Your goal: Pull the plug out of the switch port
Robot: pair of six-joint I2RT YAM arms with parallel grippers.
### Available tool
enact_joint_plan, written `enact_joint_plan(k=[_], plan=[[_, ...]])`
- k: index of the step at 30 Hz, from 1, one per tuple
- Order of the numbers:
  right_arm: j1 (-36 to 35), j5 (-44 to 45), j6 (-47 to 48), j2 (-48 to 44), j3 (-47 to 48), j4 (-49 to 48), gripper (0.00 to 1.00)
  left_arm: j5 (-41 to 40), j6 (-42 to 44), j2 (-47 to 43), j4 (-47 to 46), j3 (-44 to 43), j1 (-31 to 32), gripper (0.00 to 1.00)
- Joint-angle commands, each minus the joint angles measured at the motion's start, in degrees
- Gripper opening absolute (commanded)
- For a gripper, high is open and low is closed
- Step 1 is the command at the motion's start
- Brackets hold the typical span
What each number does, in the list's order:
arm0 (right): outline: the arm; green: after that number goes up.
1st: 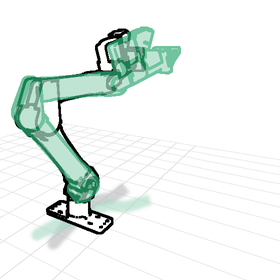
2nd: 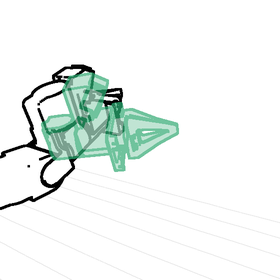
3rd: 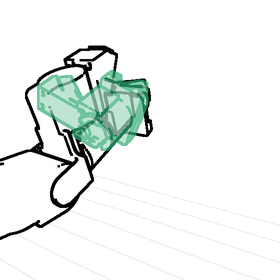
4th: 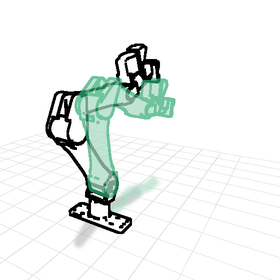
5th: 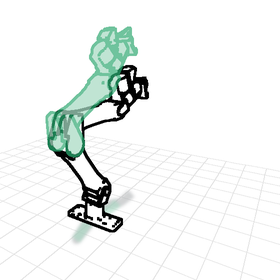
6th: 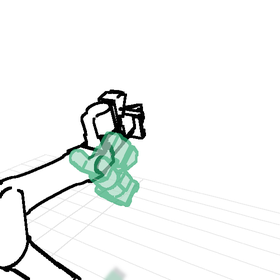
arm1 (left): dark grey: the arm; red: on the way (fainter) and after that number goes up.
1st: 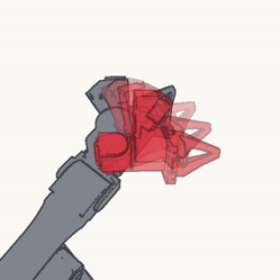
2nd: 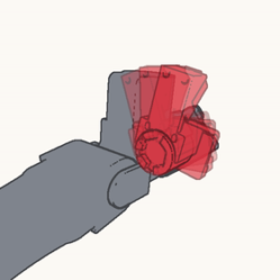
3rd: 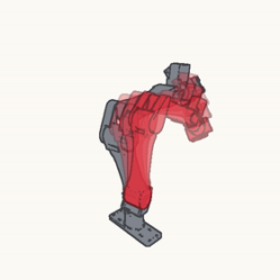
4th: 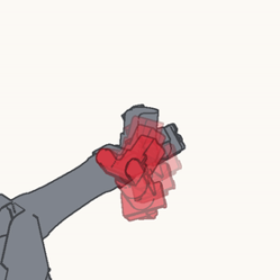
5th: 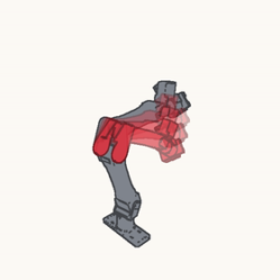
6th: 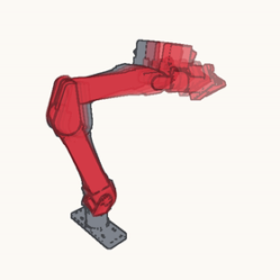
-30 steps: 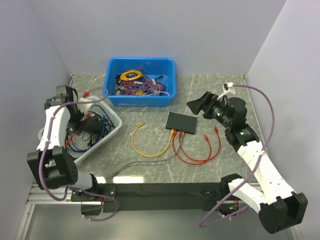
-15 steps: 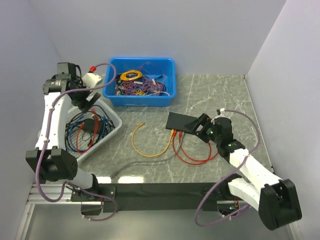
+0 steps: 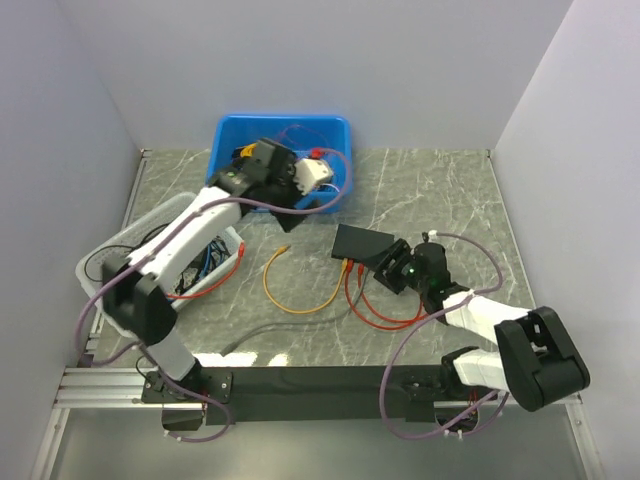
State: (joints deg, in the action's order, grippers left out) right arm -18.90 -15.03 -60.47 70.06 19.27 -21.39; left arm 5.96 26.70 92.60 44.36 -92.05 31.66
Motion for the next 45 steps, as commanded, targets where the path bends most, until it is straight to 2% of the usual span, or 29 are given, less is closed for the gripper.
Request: enact_joint_plan(k=[1,7,10,18,23,31,35,40,45], plan=[[-0.44,3.68,-2.55,1.65,-2.13,-5.42,0.67,2.13,-5.16,5.03,-5.15,-2.34,3.21,0.99],[-0.35,5.89,-3.43,7.36,-2.3,-8.49,0.62,2.22,-7.1,14.09,-10.69,-1.38,9.64,0.98],[-0.44,5.01,-4.74,11.23,-2.22,-12.61,0.56,2.04,-8.32,19.36,-11.22,-2.52,9.91,0.97],[-0.53,4.39,-8.78,19.66,-3.79,-20.53,0.52,0.9,-9.12,27.54,-12.71,-2.26,9.91,0.97],[-0.44,4.65,-10.81,22.66,-5.11,-26.85,0.43,1.51,-9.3,29.22,-13.24,-1.99,9.91,0.96],[-0.35,3.78,-10.81,25.74,-8.19,-37.22,0.41,1.69,-9.3,28.69,-13.51,-1.47,9.91,0.96],[0.44,4.57,-10.29,26.7,-8.2,-38.11,0.4,1.25,-9.03,28.25,-13.51,-1.38,9.91,0.96],[1.14,4.65,-10.19,29.07,-7.05,-39.95,0.32,1.34,-8.94,28.08,-13.86,-0.94,9.83,0.96],[2.11,4.57,-10.64,31.45,-6.52,-42.07,0.31,1.16,-8.77,27.81,-13.86,-0.59,9.91,0.96]])
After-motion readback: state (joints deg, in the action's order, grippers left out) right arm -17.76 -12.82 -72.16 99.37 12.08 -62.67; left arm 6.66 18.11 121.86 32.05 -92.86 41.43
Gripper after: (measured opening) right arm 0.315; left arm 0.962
